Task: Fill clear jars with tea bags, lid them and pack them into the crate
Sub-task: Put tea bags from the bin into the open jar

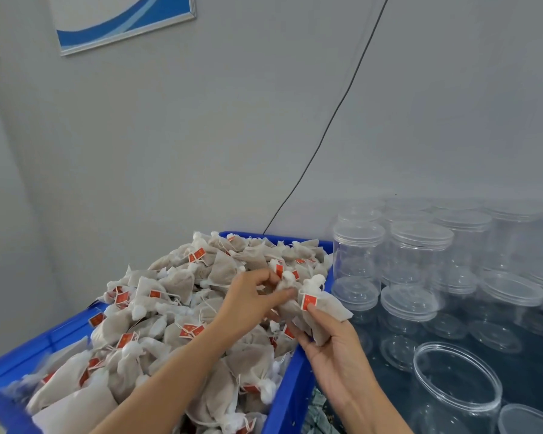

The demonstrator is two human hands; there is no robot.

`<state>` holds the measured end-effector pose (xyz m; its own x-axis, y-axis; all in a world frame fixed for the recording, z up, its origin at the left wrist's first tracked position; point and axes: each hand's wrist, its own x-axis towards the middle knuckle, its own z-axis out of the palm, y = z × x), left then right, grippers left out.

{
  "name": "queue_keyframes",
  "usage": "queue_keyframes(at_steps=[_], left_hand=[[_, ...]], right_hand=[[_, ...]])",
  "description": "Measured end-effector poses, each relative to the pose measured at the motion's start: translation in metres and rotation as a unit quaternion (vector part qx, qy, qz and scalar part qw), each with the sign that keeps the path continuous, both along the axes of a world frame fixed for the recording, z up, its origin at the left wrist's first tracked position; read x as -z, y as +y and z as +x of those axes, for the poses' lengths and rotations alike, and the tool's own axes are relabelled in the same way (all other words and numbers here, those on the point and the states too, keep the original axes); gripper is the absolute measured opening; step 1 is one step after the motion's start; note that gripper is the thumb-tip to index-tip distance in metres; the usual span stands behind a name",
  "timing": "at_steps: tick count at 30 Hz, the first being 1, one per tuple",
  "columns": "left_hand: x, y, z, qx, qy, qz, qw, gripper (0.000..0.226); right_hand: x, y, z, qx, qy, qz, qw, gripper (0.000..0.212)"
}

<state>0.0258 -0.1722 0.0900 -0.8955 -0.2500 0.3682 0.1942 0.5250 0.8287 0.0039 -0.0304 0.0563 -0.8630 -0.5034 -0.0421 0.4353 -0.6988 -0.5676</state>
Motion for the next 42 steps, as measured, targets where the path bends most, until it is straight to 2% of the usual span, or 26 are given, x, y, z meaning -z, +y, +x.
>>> queue_keyframes(at_steps=[2, 5, 7, 9, 10, 12, 15, 17, 19, 22, 24, 26, 28, 30, 33, 36, 38, 40, 42], left_hand=[[0.003, 0.005, 0.001, 0.043, -0.032, -0.012, 0.998, 0.015], [0.002, 0.005, 0.0, 0.119, -0.092, 0.014, 0.989, 0.033], [-0.002, -0.004, -0.003, 0.119, -0.088, 0.006, 0.989, 0.033], [-0.003, -0.022, -0.008, -0.018, -0.023, -0.094, 0.995, 0.019], [-0.003, -0.033, -0.01, -0.123, -0.001, -0.149, 0.981, 0.014], [0.002, -0.054, -0.012, -0.274, -0.029, -0.204, 0.939, 0.025], [0.011, -0.069, -0.018, -0.301, -0.148, -0.27, 0.903, 0.054], [0.012, -0.068, -0.02, -0.299, -0.173, -0.309, 0.886, 0.057], [0.013, -0.066, -0.02, -0.31, -0.158, -0.325, 0.879, 0.047], [0.013, -0.063, -0.017, -0.317, -0.112, -0.3, 0.892, 0.021], [0.011, -0.061, -0.013, -0.305, -0.091, -0.251, 0.914, 0.017], [0.009, -0.055, -0.01, -0.278, -0.064, -0.176, 0.942, 0.024], [0.004, -0.045, -0.009, -0.232, -0.036, -0.075, 0.969, 0.026], [-0.001, -0.031, -0.007, -0.159, -0.025, -0.011, 0.987, 0.025], [-0.004, -0.009, -0.003, -0.014, -0.033, 0.026, 0.999, 0.027], [-0.002, 0.004, -0.001, 0.106, -0.053, -0.005, 0.993, 0.026], [-0.005, 0.002, 0.001, 0.132, -0.042, -0.074, 0.988, 0.029], [-0.008, -0.008, 0.001, 0.121, -0.037, -0.14, 0.982, 0.031], [-0.009, -0.023, 0.003, 0.043, -0.058, -0.203, 0.977, 0.024]], right_hand=[[-0.001, 0.002, 0.001, -0.018, 0.013, -0.005, 1.0, 0.041], [-0.003, 0.006, -0.001, -0.03, 0.022, 0.01, 0.999, 0.042], [-0.004, 0.008, -0.002, -0.026, 0.002, -0.009, 1.0, 0.039], [-0.007, 0.01, -0.002, -0.02, -0.021, -0.036, 0.999, 0.04], [-0.009, 0.01, -0.002, -0.018, -0.024, -0.04, 0.999, 0.041], [-0.011, 0.011, 0.0, -0.024, -0.019, -0.037, 0.999, 0.042], [-0.012, 0.01, 0.001, -0.029, -0.024, -0.023, 0.999, 0.045], [-0.011, 0.01, 0.002, -0.03, -0.03, -0.017, 0.999, 0.045], [-0.01, 0.01, 0.002, -0.034, -0.032, -0.014, 0.999, 0.041], [-0.01, 0.01, 0.003, -0.03, -0.044, -0.01, 0.999, 0.039], [-0.012, 0.011, 0.005, -0.031, -0.051, -0.014, 0.998, 0.037], [-0.012, 0.011, 0.005, -0.036, -0.063, -0.03, 0.997, 0.039], [-0.011, 0.012, 0.004, -0.034, -0.074, -0.051, 0.995, 0.051], [-0.01, 0.011, 0.003, -0.034, -0.079, -0.079, 0.993, 0.054], [-0.007, 0.008, 0.002, -0.036, -0.074, -0.101, 0.992, 0.04], [-0.006, 0.007, 0.002, -0.049, -0.074, -0.091, 0.992, 0.034], [-0.007, 0.008, 0.001, -0.051, -0.08, -0.091, 0.991, 0.038], [-0.008, 0.01, -0.001, -0.05, -0.074, -0.087, 0.992, 0.038], [-0.01, 0.012, -0.002, -0.048, -0.055, -0.071, 0.995, 0.03]])
